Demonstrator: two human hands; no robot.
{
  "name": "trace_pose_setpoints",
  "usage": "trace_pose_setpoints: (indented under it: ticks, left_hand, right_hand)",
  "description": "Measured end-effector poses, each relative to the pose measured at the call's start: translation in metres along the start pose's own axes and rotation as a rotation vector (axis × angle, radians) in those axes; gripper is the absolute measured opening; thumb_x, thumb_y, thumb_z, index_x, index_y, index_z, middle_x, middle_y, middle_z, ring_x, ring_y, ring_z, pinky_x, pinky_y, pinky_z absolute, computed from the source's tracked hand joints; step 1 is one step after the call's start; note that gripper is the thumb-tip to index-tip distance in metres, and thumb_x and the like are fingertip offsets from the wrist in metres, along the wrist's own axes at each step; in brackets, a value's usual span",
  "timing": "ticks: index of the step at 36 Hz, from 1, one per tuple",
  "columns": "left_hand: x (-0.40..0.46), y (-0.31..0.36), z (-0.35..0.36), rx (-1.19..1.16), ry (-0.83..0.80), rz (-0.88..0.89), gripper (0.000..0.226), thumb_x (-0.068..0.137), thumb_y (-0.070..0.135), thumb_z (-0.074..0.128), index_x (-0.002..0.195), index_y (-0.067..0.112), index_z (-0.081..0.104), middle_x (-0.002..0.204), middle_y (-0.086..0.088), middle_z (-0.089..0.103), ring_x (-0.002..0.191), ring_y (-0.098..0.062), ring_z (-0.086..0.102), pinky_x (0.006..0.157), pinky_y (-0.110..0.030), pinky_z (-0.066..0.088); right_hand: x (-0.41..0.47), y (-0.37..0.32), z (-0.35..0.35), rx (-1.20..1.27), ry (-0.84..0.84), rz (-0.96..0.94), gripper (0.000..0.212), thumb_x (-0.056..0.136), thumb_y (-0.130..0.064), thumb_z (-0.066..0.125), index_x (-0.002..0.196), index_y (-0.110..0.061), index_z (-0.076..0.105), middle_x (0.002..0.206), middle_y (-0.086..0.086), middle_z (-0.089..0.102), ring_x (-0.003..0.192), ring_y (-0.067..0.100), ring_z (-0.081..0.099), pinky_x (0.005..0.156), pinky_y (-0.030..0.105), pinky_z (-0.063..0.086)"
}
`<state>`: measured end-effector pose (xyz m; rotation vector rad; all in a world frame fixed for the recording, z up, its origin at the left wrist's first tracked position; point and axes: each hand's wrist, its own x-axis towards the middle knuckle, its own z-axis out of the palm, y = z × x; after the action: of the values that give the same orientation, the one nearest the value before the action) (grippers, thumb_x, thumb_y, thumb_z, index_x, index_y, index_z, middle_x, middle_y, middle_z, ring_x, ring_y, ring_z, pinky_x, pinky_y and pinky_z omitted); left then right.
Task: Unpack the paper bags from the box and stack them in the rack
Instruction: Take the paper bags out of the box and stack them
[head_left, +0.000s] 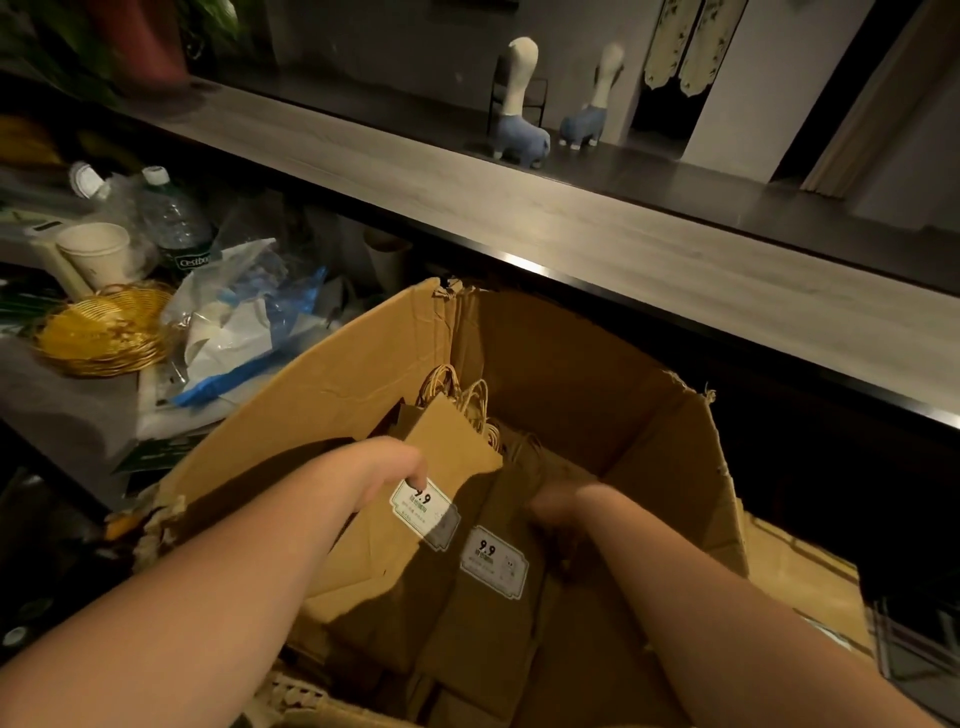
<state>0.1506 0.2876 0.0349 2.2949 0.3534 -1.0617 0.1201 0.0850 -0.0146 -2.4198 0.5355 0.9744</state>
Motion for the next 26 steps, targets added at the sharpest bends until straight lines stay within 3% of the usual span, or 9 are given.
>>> trace_pose_setpoints:
  ticks: [2,4,6,14,18,23,26]
  left_hand:
    - [0.001,-0.004,-0.002,-0.036,0.013,-0.006,0.068,0.096,0.012,0.049,0.153,0.001,0.013,0.158,-0.023,0.014,0.144,-0.041,0.016,0.114,-0.048,0.022]
    - [0.003,-0.006,-0.003,-0.074,0.04,-0.009,0.066,0.096,0.012,0.049,0.151,0.0,0.016,0.157,-0.023,0.017,0.143,-0.04,0.019,0.113,-0.047,0.024]
    - [0.005,-0.008,-0.004,-0.103,0.071,-0.015,0.063,0.095,0.011,0.05,0.15,-0.001,0.021,0.155,-0.023,0.023,0.141,-0.041,0.024,0.111,-0.046,0.028]
    - [0.002,-0.005,-0.008,-0.152,0.099,-0.009,0.057,0.094,0.011,0.05,0.146,0.0,0.029,0.151,-0.022,0.029,0.138,-0.038,0.029,0.107,-0.044,0.031]
    - [0.002,0.0,-0.012,-0.154,0.119,-0.013,0.055,0.098,0.008,0.045,0.148,-0.003,0.023,0.152,-0.024,0.026,0.14,-0.038,0.026,0.11,-0.043,0.028]
    - [0.004,-0.007,-0.016,-0.224,0.085,0.005,0.054,0.094,0.008,0.046,0.146,0.0,0.03,0.151,-0.023,0.028,0.139,-0.038,0.027,0.109,-0.044,0.028]
    - [0.002,-0.011,-0.014,-0.243,0.055,0.009,0.06,0.092,0.008,0.047,0.148,0.004,0.026,0.155,-0.022,0.021,0.141,-0.039,0.021,0.111,-0.047,0.023]
  right_hand:
    - [0.002,0.002,0.007,-0.036,-0.071,0.027,0.03,0.101,-0.031,0.041,0.123,-0.014,0.053,0.118,0.008,0.057,0.11,0.023,0.058,0.078,0.028,0.047]
    - [0.0,0.004,0.012,0.004,-0.118,0.036,0.026,0.101,-0.034,0.042,0.114,-0.015,0.055,0.121,0.01,0.058,0.105,0.021,0.059,0.084,0.032,0.05]
    - [-0.001,0.005,0.016,0.053,-0.132,0.041,0.031,0.101,-0.034,0.044,0.119,-0.013,0.056,0.128,0.012,0.057,0.114,0.025,0.058,0.097,0.037,0.049]
    - [0.007,0.001,0.018,0.391,-0.171,0.166,0.047,0.094,-0.029,0.061,0.135,-0.012,0.047,0.142,0.013,0.046,0.128,0.035,0.046,0.098,0.046,0.046]
    - [0.02,0.002,0.019,0.559,-0.164,0.22,0.036,0.088,-0.024,0.068,0.119,-0.012,0.055,0.122,0.012,0.057,0.109,0.032,0.057,0.084,0.044,0.056]
    - [0.017,-0.004,0.019,0.711,-0.266,0.193,0.01,0.094,-0.012,0.06,0.101,-0.008,0.054,0.1,0.011,0.063,0.095,0.023,0.065,0.079,0.031,0.057]
    - [0.017,-0.004,0.016,0.685,-0.214,0.171,0.01,0.094,-0.014,0.06,0.101,-0.009,0.055,0.105,0.012,0.064,0.1,0.024,0.064,0.087,0.031,0.056]
